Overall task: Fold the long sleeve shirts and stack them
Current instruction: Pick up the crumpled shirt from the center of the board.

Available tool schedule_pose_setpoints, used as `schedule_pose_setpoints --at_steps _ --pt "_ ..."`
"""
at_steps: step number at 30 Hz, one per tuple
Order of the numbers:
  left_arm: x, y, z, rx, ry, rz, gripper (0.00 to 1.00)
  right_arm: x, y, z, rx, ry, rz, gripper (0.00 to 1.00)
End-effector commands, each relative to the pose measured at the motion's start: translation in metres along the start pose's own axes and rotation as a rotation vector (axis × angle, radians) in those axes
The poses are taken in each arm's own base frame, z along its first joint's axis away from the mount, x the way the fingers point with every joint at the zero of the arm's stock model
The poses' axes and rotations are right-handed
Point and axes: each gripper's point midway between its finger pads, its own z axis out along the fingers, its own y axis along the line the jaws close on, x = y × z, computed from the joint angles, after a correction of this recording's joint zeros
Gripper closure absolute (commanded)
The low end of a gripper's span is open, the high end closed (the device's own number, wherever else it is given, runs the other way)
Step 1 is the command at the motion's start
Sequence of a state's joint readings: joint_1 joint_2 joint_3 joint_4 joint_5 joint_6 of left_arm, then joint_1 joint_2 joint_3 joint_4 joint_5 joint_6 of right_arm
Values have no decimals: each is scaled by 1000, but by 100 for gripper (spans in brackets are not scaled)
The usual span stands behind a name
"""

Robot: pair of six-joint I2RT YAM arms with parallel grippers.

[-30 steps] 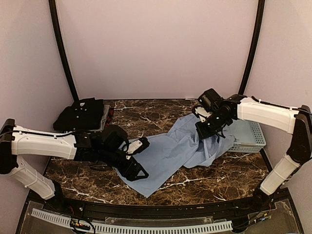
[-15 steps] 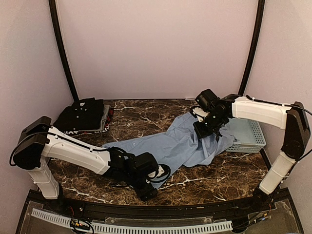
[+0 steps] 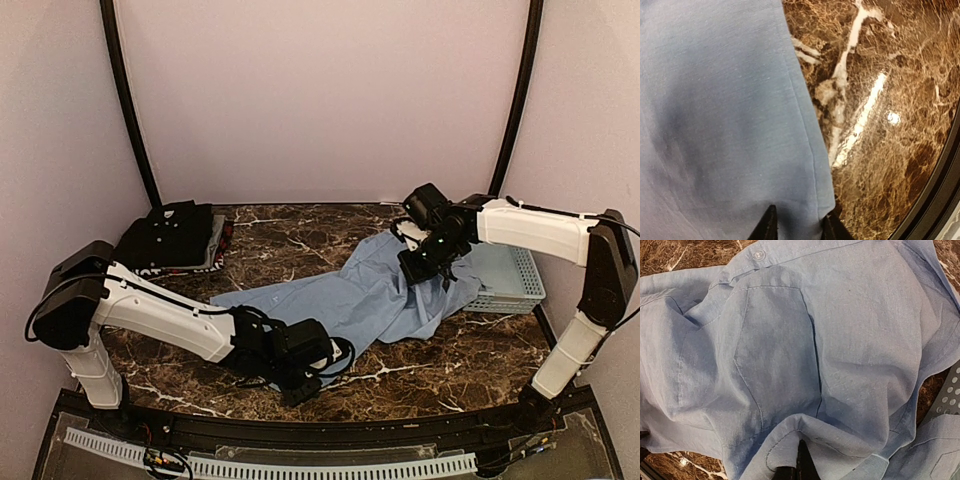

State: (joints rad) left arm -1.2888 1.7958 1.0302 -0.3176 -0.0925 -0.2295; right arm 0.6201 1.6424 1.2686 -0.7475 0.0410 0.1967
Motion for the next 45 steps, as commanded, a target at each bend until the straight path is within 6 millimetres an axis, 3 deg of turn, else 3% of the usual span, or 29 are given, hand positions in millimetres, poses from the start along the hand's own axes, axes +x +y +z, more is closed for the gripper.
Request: schedule_pose_setpoints --at_steps 1,5,8,12,17,18,20,22,27,31,35,38,45 --pt "49 8 3 -32 151 3 84 -10 -7 -10 8 -52 11 100" --pt "41 12 -6 -51 117 3 99 -7 -5 -11 -5 -45 16 100" --pt "28 18 -19 -75 62 0 100 -1 -2 -10 -23 -40 19 100" --pt "7 42 -45 -76 -29 -90 100 4 7 -13 -69 -56 14 100" --pt "-24 98 -107 -78 -236 -277 100 14 39 -11 -152 -46 -47 98" --pt "-26 107 -115 -85 -261 -301 100 19 49 -10 -176 -34 -75 95" --pt "-26 145 -138 -138 -313 -389 100 28 67 -6 -213 -11 -117 88" --pt "-20 171 -157 -202 -337 -442 100 34 72 -4 -223 0 -124 75" --pt "-7 206 -191 -301 -370 -488 100 28 54 -17 -153 -55 -84 48" --pt "-2 221 -199 -351 -369 -505 100 15 36 -33 -110 -114 -23 36" --pt "-4 225 -199 -354 -374 -506 100 6 -6 -36 11 -154 68 35" --pt "-6 225 -198 -343 -380 -505 100 1 -31 -28 73 -154 113 37" --pt "-10 224 -197 -335 -391 -500 100 -4 -59 3 131 -114 153 40"
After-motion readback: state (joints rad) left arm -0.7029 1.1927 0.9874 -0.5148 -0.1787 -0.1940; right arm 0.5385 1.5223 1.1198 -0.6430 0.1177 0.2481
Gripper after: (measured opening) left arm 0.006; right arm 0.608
